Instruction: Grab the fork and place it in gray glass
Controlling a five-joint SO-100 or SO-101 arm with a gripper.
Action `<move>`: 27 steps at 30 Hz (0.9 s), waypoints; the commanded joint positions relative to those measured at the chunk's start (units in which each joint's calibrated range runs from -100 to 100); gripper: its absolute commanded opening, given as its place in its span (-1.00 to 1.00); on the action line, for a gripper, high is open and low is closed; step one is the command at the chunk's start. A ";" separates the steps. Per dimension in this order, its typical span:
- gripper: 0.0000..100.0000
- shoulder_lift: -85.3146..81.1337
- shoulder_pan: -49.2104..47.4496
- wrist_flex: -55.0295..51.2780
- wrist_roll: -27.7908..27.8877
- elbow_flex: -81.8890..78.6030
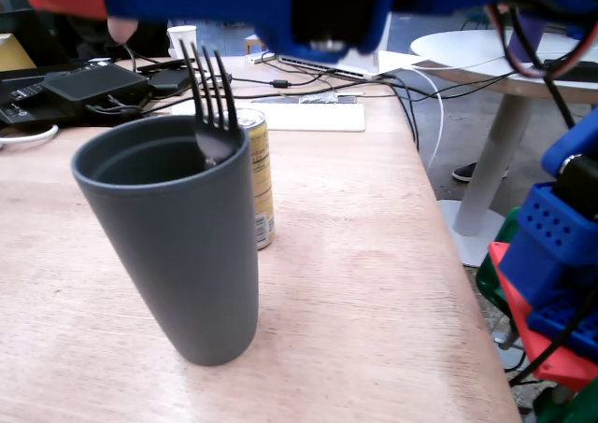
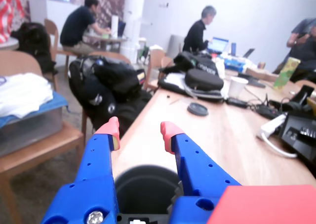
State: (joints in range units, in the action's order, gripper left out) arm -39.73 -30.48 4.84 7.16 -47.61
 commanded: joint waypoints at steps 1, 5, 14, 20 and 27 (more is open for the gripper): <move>-0.63 -0.58 -1.50 -9.52 -0.15 10.28; -0.63 5.34 -0.14 -28.82 -0.15 27.08; -0.64 5.26 14.58 -62.64 -3.47 43.22; -0.64 4.48 18.47 -73.15 -4.20 42.18; -0.64 -8.55 19.32 -71.92 -4.93 25.85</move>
State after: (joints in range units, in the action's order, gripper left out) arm -41.20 -10.94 -67.78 1.73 -13.89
